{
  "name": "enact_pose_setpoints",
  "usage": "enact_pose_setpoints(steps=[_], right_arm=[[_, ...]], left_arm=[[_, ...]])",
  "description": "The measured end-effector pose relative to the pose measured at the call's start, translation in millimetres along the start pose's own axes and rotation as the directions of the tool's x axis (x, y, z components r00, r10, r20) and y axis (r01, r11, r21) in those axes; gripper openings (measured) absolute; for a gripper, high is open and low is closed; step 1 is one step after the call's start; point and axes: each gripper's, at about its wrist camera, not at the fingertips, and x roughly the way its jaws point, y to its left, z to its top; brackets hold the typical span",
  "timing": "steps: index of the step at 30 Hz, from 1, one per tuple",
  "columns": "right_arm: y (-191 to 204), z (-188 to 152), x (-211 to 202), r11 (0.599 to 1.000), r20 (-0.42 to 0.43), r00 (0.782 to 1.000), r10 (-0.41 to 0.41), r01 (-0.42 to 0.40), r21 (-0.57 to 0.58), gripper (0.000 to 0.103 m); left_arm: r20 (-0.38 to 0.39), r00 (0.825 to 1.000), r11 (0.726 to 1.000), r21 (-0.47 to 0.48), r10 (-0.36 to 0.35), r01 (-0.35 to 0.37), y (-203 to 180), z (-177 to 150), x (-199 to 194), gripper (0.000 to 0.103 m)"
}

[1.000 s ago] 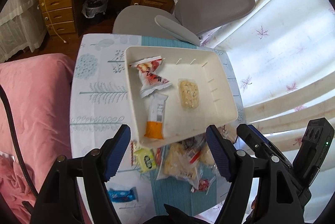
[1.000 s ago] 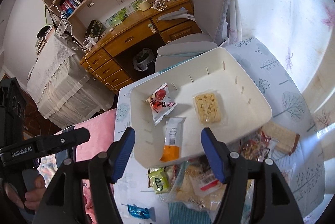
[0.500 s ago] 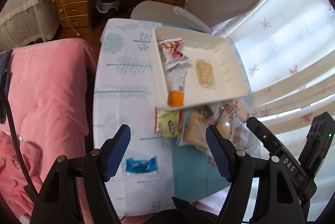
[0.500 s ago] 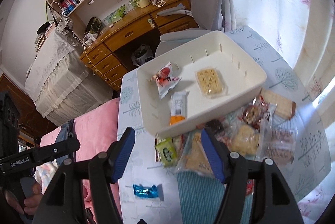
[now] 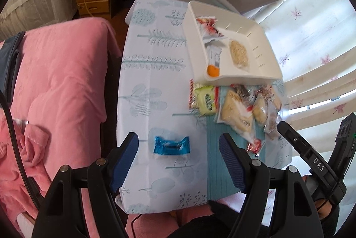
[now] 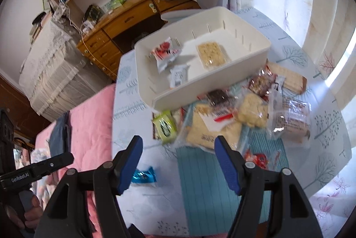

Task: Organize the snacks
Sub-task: 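Move the left gripper down to the blue wrapped candy on the cloth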

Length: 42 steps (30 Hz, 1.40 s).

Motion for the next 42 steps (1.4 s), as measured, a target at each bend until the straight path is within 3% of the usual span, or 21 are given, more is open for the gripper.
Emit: enact_pose_setpoints(steps=[10, 17, 23, 28, 35, 42], right_arm=[[-17, -15, 27, 0.982, -0.135, 0.987, -0.091, 0.067, -0.176, 0.085], [-21, -8, 53, 0.927, -0.190, 0.969, -0.156, 0.078, -0.367, 0.085], [-18, -6, 71, 0.818, -0.179, 0.962, -0.206, 0.069, -0.572, 0.085], [-6, -17, 89, 0.688, -0.179, 0.963, -0.203, 0.010, -0.726, 0.085], [7, -36, 118, 0.547, -0.190, 0.958, -0.217, -0.042, -0.836, 0.085], [11, -51, 131, 0.456, -0.136, 0.957, -0.256, -0.005, -0.890, 0.085]], left_arm=[[-0.100, 0.995, 0.992, -0.122, 0.018, -0.031, 4, -19, 42, 0.084], [-0.175, 0.984, 0.961, -0.263, 0.043, -0.089, 7, -36, 77, 0.085], [-0.181, 0.982, 0.914, -0.386, 0.056, -0.123, 10, -51, 103, 0.092], [-0.174, 0.981, 0.880, -0.450, 0.080, -0.152, 14, -59, 122, 0.092], [-0.166, 0.979, 0.858, -0.478, 0.122, -0.188, 11, -67, 144, 0.097], [-0.182, 0.971, 0.841, -0.491, 0.154, -0.225, 16, -71, 163, 0.099]])
